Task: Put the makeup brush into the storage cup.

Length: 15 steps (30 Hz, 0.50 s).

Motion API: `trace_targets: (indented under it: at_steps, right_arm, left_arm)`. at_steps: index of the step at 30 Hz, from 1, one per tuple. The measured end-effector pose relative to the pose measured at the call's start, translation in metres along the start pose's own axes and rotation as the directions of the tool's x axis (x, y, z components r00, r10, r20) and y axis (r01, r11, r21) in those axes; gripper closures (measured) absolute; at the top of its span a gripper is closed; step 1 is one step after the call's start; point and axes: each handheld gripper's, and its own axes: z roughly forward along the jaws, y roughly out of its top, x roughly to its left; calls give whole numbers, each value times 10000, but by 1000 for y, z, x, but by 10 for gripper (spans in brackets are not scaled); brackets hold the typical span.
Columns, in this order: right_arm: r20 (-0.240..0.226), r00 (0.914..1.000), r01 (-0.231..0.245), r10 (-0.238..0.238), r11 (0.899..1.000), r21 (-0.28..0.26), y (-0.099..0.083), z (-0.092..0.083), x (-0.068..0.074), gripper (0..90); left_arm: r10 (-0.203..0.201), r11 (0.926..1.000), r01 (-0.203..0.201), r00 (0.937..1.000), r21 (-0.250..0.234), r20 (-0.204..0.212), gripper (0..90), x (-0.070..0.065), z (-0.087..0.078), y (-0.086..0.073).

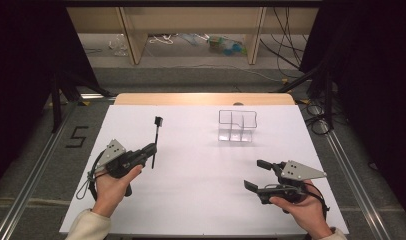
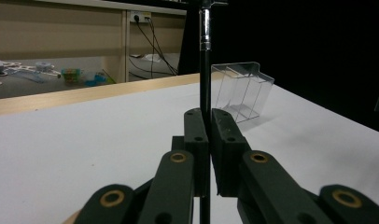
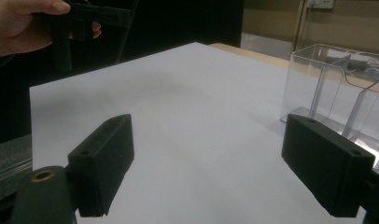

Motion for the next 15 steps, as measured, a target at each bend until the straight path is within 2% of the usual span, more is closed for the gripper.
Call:
trace_targets:
  at_steps: [5,6,13,14,15]
  right_arm:
    - [-98,10000,-14,12,9998,-205,0,2,0,165]
    - [-111,9999,45,-46,10000,-80,0,1,0,164]
    - [-126,9999,0,-2,9998,-177,0,3,1,159]
    - [-82,9999,-77,78,9999,148,1,2,2,159]
    - [-52,9999,-126,126,9999,14,1,3,2,159]
  left_arm:
    - [28,9999,-27,9999,-121,96,855,-3,1,0]
    - [-3,9999,5,9999,-160,106,855,-4,1,0]
    - [85,9996,-78,9997,-272,247,855,-7,1,2]
    - [67,9994,-58,9996,-327,272,855,-8,2,3]
    - [90,9994,-79,9995,-349,313,855,-9,2,3]
